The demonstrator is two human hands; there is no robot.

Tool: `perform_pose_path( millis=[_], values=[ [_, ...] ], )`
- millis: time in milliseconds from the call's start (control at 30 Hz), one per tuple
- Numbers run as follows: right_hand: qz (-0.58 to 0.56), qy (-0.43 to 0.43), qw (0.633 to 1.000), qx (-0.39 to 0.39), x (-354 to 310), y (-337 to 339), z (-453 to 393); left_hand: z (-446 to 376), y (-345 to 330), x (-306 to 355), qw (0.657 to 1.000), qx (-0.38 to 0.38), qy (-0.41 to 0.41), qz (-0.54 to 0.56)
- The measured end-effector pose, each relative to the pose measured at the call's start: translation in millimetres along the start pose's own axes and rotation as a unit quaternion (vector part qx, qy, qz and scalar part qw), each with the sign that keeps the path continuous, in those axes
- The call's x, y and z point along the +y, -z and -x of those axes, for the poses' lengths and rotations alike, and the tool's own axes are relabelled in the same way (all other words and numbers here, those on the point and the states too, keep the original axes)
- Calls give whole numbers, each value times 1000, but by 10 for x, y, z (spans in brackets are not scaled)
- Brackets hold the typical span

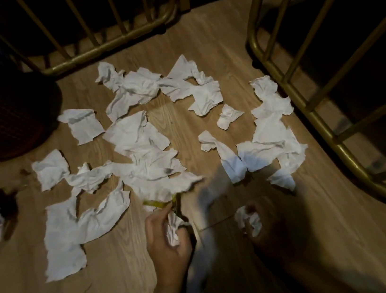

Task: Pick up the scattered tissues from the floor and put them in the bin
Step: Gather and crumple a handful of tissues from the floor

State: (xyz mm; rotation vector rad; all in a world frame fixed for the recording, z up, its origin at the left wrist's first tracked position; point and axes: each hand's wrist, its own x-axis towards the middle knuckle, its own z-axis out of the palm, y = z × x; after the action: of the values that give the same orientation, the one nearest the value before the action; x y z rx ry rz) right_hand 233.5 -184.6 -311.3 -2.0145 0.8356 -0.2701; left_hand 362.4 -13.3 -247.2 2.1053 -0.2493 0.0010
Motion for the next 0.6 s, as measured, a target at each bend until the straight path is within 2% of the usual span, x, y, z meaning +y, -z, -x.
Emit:
perform_pose_path(
  millis=[33, 67, 100, 133, 167, 200, 233, 333, 400, 467, 533, 600],
  values=[
    [-38, -103, 991, 78, -148, 21, -159, -65, 27, 36, 1000, 12, -22, 8],
    [50, -124, 986, 97, -251, 7, -215, -132, 31, 54, 999, 27, -43, 15],
    [84, -22, 995, 59, -281, 55, -141, -189, 38, 104, 998, 34, -50, 33],
    [152, 52, 986, 30, -418, 115, -223, -239, 25, 168, 996, 47, -47, 52],
    [131, 124, 982, 48, -555, 166, -413, -290, 18, 247, 994, 64, -28, 82],
    [77, 199, 971, 110, -663, 228, -549, -344, 8, 344, 988, 90, 10, 129],
    [53, 225, 963, 140, -697, 270, -708, -403, -6, 456, 974, 118, 68, 184],
    [14, 193, 968, 160, -975, 242, -1068, -575, -37, 713, 910, 152, 223, 316],
    [29, 157, 975, 157, -1026, 171, -1206, -644, -19, 757, 876, 141, 279, 367],
    [18, 76, 989, 124, -1042, 158, -1302, -661, 7, 712, 875, 139, 293, 360],
    [109, -12, 991, 80, -1018, 75, -1346, -647, 43, 654, 883, 153, 288, 339],
    [207, -47, 977, 0, -942, 22, -1275, -620, 84, 604, 887, 167, 281, 326]
  ],
)
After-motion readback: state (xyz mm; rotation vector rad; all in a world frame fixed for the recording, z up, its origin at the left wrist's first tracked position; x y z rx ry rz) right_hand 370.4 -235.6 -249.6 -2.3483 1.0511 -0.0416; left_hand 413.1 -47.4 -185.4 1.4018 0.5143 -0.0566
